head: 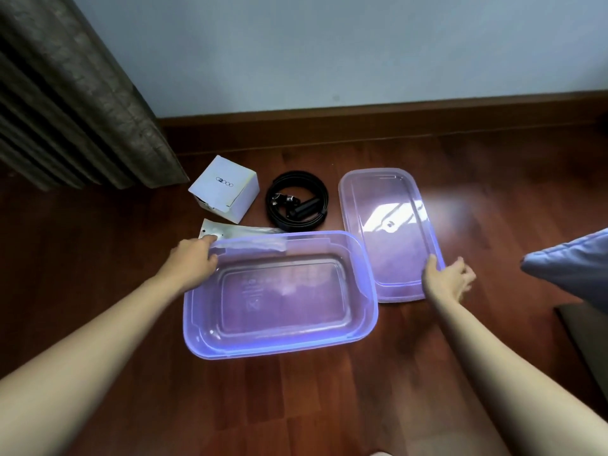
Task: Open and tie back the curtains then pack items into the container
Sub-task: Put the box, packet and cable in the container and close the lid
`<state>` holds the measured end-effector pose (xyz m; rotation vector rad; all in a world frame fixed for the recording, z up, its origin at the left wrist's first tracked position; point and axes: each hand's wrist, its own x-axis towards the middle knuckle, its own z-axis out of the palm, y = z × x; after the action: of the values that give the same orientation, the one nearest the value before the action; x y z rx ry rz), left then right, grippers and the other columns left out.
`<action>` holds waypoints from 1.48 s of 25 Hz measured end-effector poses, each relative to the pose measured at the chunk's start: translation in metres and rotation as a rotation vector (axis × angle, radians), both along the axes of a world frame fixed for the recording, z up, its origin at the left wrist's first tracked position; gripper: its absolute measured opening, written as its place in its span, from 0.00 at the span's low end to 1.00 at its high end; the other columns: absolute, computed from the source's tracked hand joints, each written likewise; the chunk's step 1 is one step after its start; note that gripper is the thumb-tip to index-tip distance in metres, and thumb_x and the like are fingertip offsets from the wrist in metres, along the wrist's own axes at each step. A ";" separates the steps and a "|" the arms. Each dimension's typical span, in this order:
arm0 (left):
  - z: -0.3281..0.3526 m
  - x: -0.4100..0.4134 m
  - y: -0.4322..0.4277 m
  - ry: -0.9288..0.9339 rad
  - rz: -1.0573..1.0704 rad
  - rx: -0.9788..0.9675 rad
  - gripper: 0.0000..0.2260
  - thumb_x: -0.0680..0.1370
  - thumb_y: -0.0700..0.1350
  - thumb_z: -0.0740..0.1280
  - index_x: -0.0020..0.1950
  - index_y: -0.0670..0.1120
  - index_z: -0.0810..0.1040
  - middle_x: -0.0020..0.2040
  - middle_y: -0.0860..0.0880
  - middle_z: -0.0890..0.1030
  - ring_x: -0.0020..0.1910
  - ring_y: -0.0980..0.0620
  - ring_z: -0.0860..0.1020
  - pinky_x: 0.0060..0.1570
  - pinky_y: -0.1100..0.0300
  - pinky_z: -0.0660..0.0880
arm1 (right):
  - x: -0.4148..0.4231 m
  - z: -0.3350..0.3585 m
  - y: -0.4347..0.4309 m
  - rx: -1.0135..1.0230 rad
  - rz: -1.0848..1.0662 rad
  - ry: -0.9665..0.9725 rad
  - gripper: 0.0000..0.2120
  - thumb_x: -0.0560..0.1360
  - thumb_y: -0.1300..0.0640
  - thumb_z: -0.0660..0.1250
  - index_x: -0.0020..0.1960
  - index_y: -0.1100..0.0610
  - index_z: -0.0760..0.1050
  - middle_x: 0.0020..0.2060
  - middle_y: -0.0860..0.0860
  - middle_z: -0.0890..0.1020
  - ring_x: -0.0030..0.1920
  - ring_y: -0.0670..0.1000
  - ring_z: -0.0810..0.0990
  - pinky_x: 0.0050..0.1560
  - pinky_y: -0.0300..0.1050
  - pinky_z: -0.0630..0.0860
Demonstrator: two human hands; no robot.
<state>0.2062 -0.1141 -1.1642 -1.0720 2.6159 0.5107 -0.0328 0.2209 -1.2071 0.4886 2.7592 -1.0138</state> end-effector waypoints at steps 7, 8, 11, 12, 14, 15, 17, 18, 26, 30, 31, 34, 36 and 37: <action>0.005 -0.023 -0.004 0.218 0.033 -0.175 0.19 0.74 0.43 0.60 0.63 0.37 0.72 0.61 0.36 0.76 0.59 0.36 0.74 0.57 0.48 0.71 | 0.051 0.002 -0.065 -0.202 0.891 0.001 0.37 0.72 0.54 0.71 0.74 0.58 0.57 0.71 0.53 0.67 0.70 0.53 0.67 0.68 0.46 0.65; 0.003 -0.033 -0.013 0.267 -0.005 -0.170 0.20 0.75 0.44 0.60 0.65 0.36 0.71 0.64 0.36 0.73 0.62 0.37 0.72 0.61 0.48 0.69 | 0.053 -0.003 -0.068 -0.195 0.895 -0.003 0.36 0.72 0.60 0.69 0.75 0.56 0.56 0.71 0.53 0.68 0.69 0.53 0.69 0.66 0.46 0.67; -0.002 -0.065 -0.041 0.244 -0.082 -0.066 0.30 0.77 0.49 0.63 0.76 0.42 0.57 0.77 0.39 0.54 0.76 0.41 0.53 0.71 0.49 0.56 | 0.052 -0.011 -0.069 -0.148 0.870 0.015 0.37 0.68 0.74 0.58 0.74 0.54 0.57 0.66 0.55 0.74 0.66 0.55 0.73 0.59 0.46 0.71; -0.006 -0.075 -0.052 0.194 -0.082 -0.046 0.33 0.77 0.53 0.64 0.77 0.47 0.52 0.78 0.41 0.47 0.77 0.42 0.47 0.72 0.47 0.55 | 0.052 -0.012 -0.071 -0.126 0.870 0.030 0.38 0.67 0.74 0.57 0.74 0.54 0.57 0.65 0.54 0.75 0.65 0.55 0.74 0.58 0.46 0.71; -0.014 -0.092 -0.070 0.068 -0.066 -0.061 0.38 0.74 0.61 0.64 0.77 0.56 0.47 0.78 0.42 0.39 0.76 0.39 0.41 0.72 0.43 0.53 | 0.053 -0.016 -0.072 -0.123 0.872 0.048 0.39 0.66 0.75 0.56 0.74 0.54 0.57 0.65 0.54 0.75 0.65 0.54 0.74 0.58 0.46 0.71; -0.018 -0.098 -0.077 0.001 -0.058 -0.080 0.39 0.73 0.63 0.64 0.76 0.60 0.45 0.77 0.42 0.37 0.76 0.36 0.41 0.72 0.41 0.52 | 0.052 -0.018 -0.071 -0.129 0.874 0.054 0.39 0.66 0.75 0.56 0.74 0.53 0.57 0.64 0.53 0.75 0.65 0.54 0.74 0.58 0.46 0.71; -0.025 -0.107 -0.084 -0.115 -0.056 -0.097 0.40 0.72 0.65 0.64 0.75 0.63 0.43 0.77 0.40 0.36 0.74 0.30 0.46 0.71 0.40 0.53 | 0.052 -0.020 -0.071 -0.132 0.867 0.061 0.39 0.66 0.74 0.56 0.74 0.52 0.58 0.64 0.52 0.76 0.64 0.54 0.74 0.59 0.47 0.71; -0.028 -0.108 -0.085 -0.138 -0.051 -0.101 0.39 0.72 0.63 0.65 0.75 0.63 0.44 0.77 0.40 0.37 0.73 0.29 0.50 0.71 0.41 0.55 | 0.051 -0.020 -0.071 -0.131 0.863 0.063 0.39 0.66 0.74 0.56 0.74 0.52 0.58 0.64 0.52 0.76 0.64 0.54 0.75 0.60 0.48 0.71; 0.016 -0.111 -0.059 0.245 0.172 0.004 0.30 0.73 0.56 0.64 0.74 0.61 0.57 0.78 0.41 0.47 0.71 0.33 0.55 0.69 0.43 0.58 | 0.051 -0.015 -0.075 -0.141 0.851 0.061 0.37 0.67 0.73 0.56 0.74 0.53 0.58 0.63 0.53 0.76 0.63 0.54 0.75 0.61 0.49 0.71; 0.048 -0.055 0.005 0.520 0.158 0.252 0.32 0.69 0.59 0.66 0.72 0.63 0.61 0.77 0.43 0.55 0.75 0.44 0.55 0.70 0.55 0.56 | 0.054 -0.010 -0.076 -0.138 0.858 0.050 0.37 0.67 0.73 0.56 0.74 0.54 0.58 0.63 0.53 0.76 0.63 0.54 0.75 0.61 0.49 0.71; 0.049 -0.035 0.025 0.519 0.125 0.322 0.33 0.66 0.61 0.65 0.71 0.64 0.62 0.77 0.44 0.56 0.76 0.46 0.55 0.69 0.58 0.56 | 0.054 -0.010 -0.076 -0.140 0.859 0.047 0.37 0.67 0.73 0.56 0.74 0.54 0.58 0.64 0.53 0.76 0.64 0.54 0.75 0.61 0.49 0.71; 0.034 0.011 0.075 0.377 0.031 0.350 0.33 0.62 0.66 0.58 0.68 0.70 0.60 0.77 0.48 0.51 0.74 0.45 0.54 0.70 0.56 0.55 | 0.054 -0.010 -0.077 -0.137 0.863 0.043 0.36 0.68 0.73 0.54 0.74 0.55 0.58 0.64 0.54 0.75 0.64 0.54 0.74 0.61 0.47 0.70; 0.013 0.027 0.098 0.278 -0.030 0.149 0.32 0.63 0.64 0.56 0.68 0.67 0.63 0.76 0.47 0.50 0.68 0.39 0.61 0.67 0.50 0.61 | 0.054 -0.010 -0.076 -0.132 0.863 0.034 0.36 0.68 0.74 0.54 0.74 0.56 0.58 0.64 0.55 0.75 0.64 0.54 0.74 0.60 0.45 0.69; 0.004 0.031 0.102 0.242 -0.035 0.047 0.30 0.65 0.63 0.57 0.68 0.65 0.64 0.76 0.46 0.50 0.63 0.37 0.65 0.62 0.48 0.65 | 0.055 -0.011 -0.076 -0.129 0.870 0.033 0.36 0.68 0.74 0.54 0.74 0.56 0.58 0.64 0.55 0.75 0.63 0.55 0.74 0.59 0.45 0.69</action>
<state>0.2370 -0.0116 -1.1600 -1.0044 2.8073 0.7318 0.0221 0.1453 -1.2177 -0.6973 2.4559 -0.9253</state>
